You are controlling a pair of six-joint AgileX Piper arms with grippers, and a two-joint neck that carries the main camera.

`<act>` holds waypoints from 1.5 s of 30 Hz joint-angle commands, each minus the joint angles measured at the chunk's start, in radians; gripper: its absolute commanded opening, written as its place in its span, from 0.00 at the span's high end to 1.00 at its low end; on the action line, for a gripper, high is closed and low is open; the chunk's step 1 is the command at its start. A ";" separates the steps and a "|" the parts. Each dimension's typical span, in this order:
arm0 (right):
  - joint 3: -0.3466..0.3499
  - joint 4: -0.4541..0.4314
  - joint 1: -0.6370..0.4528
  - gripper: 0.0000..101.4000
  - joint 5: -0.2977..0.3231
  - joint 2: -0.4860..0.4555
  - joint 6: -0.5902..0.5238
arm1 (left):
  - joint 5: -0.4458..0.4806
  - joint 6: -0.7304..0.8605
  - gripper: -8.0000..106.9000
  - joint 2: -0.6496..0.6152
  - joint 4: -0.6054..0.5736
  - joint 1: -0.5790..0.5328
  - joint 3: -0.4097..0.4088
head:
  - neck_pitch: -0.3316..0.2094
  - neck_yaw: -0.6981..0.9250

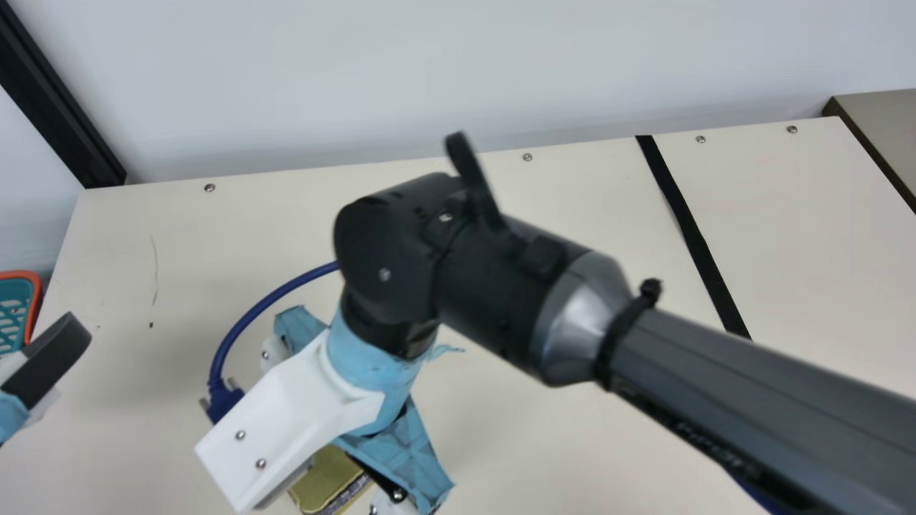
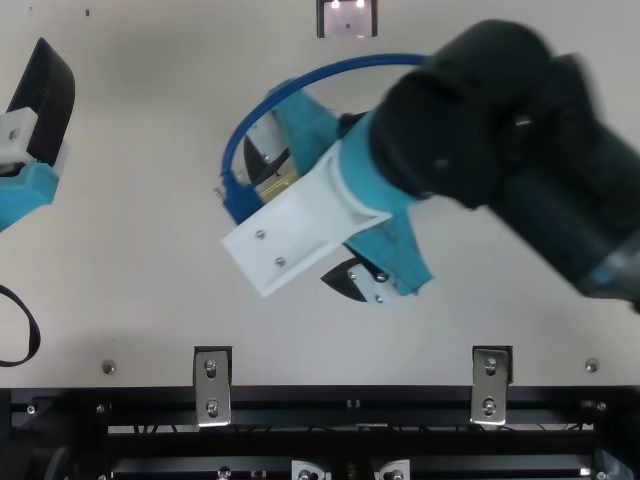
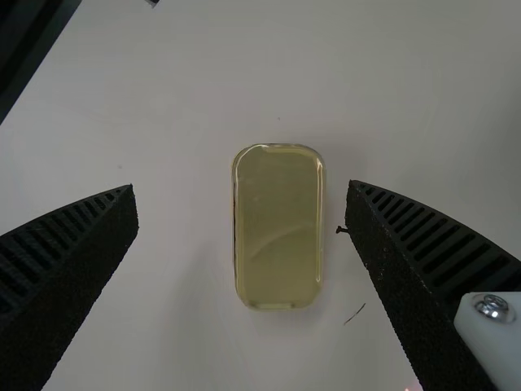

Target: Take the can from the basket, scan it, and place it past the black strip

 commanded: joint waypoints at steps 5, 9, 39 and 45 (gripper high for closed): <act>-0.034 -0.072 0.030 0.00 0.000 0.052 0.030 | 0.000 0.000 0.15 0.000 0.000 0.000 0.000 | -0.007 -0.007; -0.056 -0.102 0.039 0.00 0.000 0.077 0.046 | 0.000 0.000 0.15 0.000 0.000 0.000 0.000 | -0.007 -0.007; -0.167 -0.186 0.042 1.00 0.000 0.230 0.142 | 0.000 0.000 0.15 0.000 0.000 0.000 0.000 | -0.007 -0.007; -0.195 -0.109 -0.001 1.00 0.000 0.203 0.150 | 0.000 0.000 0.15 0.000 0.000 0.000 0.000 | -0.007 -0.007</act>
